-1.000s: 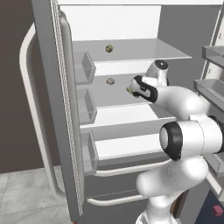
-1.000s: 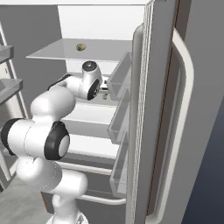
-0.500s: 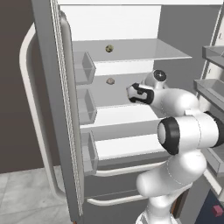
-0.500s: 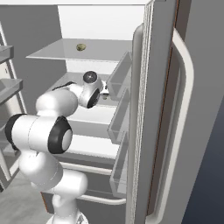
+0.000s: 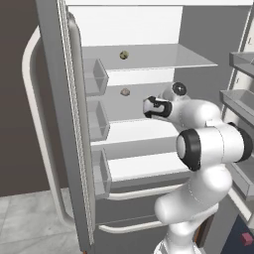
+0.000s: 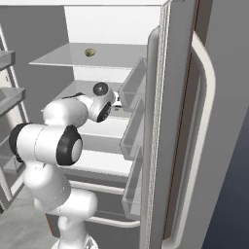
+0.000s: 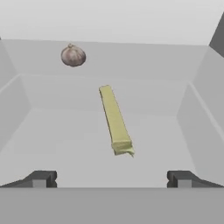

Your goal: Pick the egg and butter from the fridge and place them by the bowl for mixing.

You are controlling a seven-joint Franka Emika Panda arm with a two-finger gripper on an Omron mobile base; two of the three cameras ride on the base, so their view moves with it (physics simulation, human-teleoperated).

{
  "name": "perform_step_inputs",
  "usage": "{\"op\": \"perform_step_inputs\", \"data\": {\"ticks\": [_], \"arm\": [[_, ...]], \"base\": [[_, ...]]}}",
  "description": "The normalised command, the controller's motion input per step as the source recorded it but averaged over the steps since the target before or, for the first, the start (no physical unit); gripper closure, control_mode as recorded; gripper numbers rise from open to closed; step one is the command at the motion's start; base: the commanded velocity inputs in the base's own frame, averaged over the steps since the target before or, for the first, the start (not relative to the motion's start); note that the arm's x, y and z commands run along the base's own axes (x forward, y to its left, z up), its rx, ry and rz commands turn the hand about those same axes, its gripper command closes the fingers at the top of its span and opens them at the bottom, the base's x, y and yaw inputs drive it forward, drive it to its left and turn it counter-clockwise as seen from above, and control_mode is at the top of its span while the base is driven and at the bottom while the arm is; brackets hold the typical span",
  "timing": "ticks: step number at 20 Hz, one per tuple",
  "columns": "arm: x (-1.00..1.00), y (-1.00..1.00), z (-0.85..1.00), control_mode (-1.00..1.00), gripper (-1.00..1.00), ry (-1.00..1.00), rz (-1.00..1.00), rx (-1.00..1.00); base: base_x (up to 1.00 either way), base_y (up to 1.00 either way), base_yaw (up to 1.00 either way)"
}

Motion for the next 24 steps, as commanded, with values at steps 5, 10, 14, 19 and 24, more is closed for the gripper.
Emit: {"op": "perform_step_inputs", "data": {"ticks": [5, 10, 14, 19, 24], "arm": [[0.36, 0.0, -0.13, -1.0, -1.0, -0.04, 0.01, 0.0], [0.37, -0.07, -0.22, -1.0, -1.0, -0.06, 0.04, 0.0], [0.4, -0.14, -0.19, -1.0, -1.0, -0.03, 0.04, 0.0], [0.11, -0.03, -0.01, -1.0, -1.0, 0.01, 0.01, 0.0], [0.08, -0.11, 0.0, -1.0, -1.0, 0.02, -0.03, 0.0]], "base": [[0.0, 0.0, 0.0], [0.0, 0.0, 0.0], [0.0, 0.0, 0.0], [0.0, 0.0, 0.0], [0.0, 0.0, 0.0]]}}
